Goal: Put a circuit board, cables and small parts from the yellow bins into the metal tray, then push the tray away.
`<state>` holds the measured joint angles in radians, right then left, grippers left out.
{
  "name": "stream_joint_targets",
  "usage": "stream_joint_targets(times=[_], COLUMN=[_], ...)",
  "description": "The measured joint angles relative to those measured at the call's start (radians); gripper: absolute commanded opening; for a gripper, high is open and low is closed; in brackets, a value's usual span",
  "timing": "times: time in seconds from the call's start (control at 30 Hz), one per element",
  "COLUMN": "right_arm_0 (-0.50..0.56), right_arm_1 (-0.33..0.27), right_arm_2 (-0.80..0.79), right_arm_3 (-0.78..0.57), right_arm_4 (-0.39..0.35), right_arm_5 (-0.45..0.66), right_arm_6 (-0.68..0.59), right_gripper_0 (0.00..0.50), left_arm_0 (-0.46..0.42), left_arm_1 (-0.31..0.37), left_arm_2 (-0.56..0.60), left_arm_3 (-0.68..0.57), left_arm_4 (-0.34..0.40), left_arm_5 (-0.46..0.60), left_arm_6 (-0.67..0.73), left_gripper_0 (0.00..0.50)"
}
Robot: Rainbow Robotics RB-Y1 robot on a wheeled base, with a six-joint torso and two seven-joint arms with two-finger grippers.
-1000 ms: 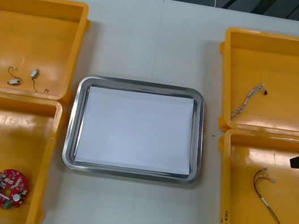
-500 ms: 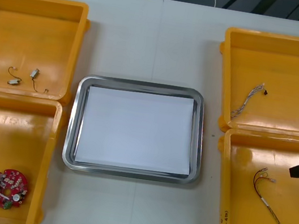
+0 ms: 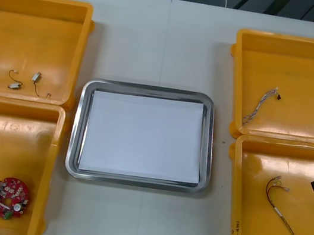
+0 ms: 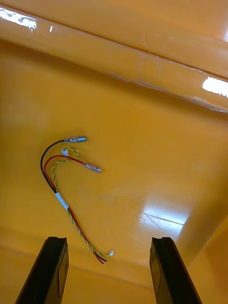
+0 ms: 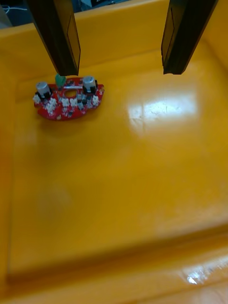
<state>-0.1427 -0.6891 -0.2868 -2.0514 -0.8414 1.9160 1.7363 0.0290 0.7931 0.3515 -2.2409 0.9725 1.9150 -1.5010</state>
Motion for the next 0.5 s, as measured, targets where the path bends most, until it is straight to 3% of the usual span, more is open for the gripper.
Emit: stream_joint_targets(times=[0.5], right_arm_0=[0.131], right_arm_1=[-0.003], right_arm_2=[0.057], right_arm_3=[-0.102], right_arm_4=[-0.011], right_arm_5=[0.000], right_arm_6=[0.000], right_gripper_0=[0.500], left_arm_0=[0.129], left_arm_1=[0.000], left_arm_2=[-0.007], left_arm_3=[-0.080], left_arm_4=[0.007], left_arm_5=[0.000], left_arm_6=[-0.012], left_gripper_0=[0.500])
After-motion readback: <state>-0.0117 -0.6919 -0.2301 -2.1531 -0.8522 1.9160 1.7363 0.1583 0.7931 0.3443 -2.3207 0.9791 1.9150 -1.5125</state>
